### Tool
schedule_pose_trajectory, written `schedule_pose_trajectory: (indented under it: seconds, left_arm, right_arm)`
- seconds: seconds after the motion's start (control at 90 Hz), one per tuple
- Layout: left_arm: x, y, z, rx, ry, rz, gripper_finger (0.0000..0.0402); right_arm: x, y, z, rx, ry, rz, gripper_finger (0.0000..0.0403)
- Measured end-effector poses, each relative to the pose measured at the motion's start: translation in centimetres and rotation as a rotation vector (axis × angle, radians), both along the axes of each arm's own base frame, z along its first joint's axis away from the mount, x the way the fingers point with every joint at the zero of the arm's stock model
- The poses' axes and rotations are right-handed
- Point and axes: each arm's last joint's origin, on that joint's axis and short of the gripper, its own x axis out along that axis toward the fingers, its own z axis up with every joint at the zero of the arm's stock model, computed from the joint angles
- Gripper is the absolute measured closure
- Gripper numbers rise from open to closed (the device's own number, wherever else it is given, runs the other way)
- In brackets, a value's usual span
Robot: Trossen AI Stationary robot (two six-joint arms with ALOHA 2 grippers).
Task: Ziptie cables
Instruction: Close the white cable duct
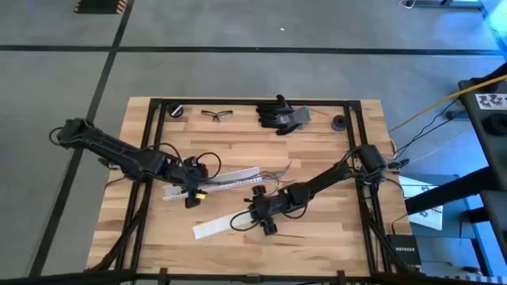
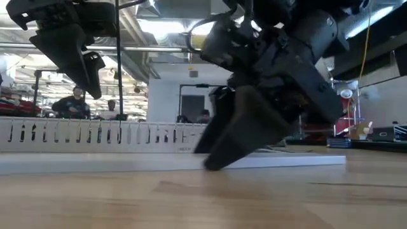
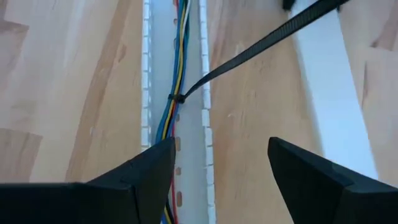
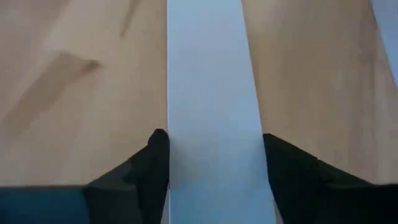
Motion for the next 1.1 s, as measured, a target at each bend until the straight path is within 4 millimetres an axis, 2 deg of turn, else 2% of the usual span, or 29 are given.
schedule_pose_trajectory:
  seconds: [0.222,0.367,0.478,0.633,0.856,0.989,1.1]
  left_arm:
    - [0.0,0.0,0.0,-0.002,0.000,0.004,0.0160]
    - [0.0,0.0,0.0,-0.002,0.000,0.004,0.0160]
    - [0.0,0.0,0.0,-0.002,0.000,0.004,0.0160]
    - [0.0,0.0,0.0,-0.001,-0.001,0.002,0.0160]
    - [0.0,0.0,0.0,0.006,-0.005,0.000,0.0160]
    - [0.1,0.0,0.0,0.007,-0.009,0.001,0.0160]
    - [0.1,0.0,0.0,0.007,-0.009,0.001,0.0160]
  right_arm:
    - [-0.1,0.1,-0.1,0.101,0.045,-0.025,0.0084]
    - [0.1,-0.3,0.4,0.123,0.042,-0.049,0.0048]
    - [0.4,-0.4,1.7,0.132,0.015,-0.054,0.0040]
    - [1.9,0.1,3.5,0.174,-0.142,-0.030,0.0041]
    - [3.9,0.7,2.3,0.193,-0.360,0.030,0.0041]
    - [4.5,0.9,0.5,0.167,-0.433,0.067,0.0040]
    - [5.4,1.1,0.0,0.135,-0.486,0.043,0.0040]
